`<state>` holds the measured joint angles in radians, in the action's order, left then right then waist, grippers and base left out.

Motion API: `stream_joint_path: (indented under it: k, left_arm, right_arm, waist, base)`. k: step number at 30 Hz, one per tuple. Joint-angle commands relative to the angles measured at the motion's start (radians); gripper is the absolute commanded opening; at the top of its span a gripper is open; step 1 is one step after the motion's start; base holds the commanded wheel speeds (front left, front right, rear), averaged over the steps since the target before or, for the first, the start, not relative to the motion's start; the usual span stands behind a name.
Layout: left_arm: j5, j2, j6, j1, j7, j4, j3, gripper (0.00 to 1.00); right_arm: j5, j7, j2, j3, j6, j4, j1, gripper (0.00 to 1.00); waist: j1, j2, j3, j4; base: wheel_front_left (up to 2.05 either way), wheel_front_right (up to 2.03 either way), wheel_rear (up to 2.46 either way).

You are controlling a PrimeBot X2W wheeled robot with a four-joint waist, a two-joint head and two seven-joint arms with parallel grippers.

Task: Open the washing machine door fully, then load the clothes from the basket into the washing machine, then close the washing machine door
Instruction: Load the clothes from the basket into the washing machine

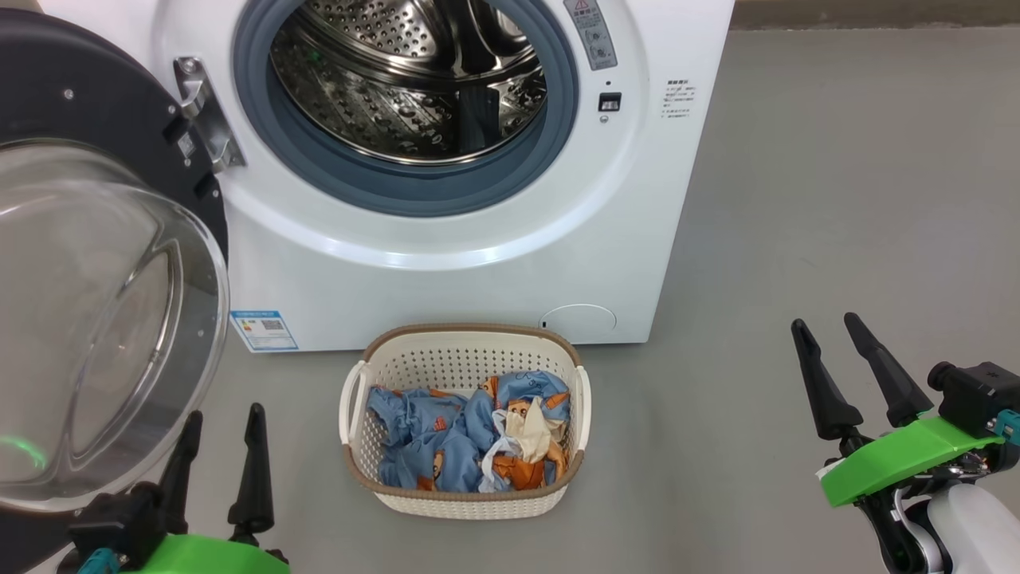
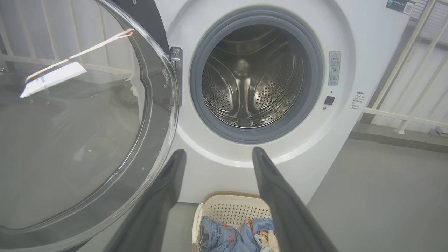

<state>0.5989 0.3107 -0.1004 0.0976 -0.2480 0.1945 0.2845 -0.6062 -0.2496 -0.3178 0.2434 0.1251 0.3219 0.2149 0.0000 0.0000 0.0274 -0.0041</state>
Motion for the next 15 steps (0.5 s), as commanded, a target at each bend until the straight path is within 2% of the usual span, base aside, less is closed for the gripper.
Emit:
stream_joint_path:
  k: [1, 10, 15]
  left_arm:
    - [-0.015, 0.018, 0.000, 0.027, -0.014, -0.013, -0.043, 1.00]
    - [-0.025, 0.009, 0.013, 0.030, -0.014, -0.005, -0.047, 1.00]
    - [-0.032, 0.005, 0.020, 0.029, -0.014, -0.005, -0.051, 1.00]
  right_arm:
    - [0.007, -0.012, -0.015, 0.007, 0.006, -0.026, 0.013, 1.00]
    - [0.009, -0.012, -0.013, 0.004, 0.006, -0.027, 0.013, 1.00]
    - [0.010, -0.012, -0.010, 0.003, 0.006, -0.027, 0.013, 1.00]
  waist:
    - [0.0000, 0.0000, 0.001, 0.001]
    - [0.0000, 0.0000, 0.001, 0.005]
    - [0.0000, 0.0000, 0.002, 0.006]
  base:
    - [0.00, 0.00, 0.00]
    - [0.02, -0.01, 0.00]
    - [0.59, -0.50, -0.08]
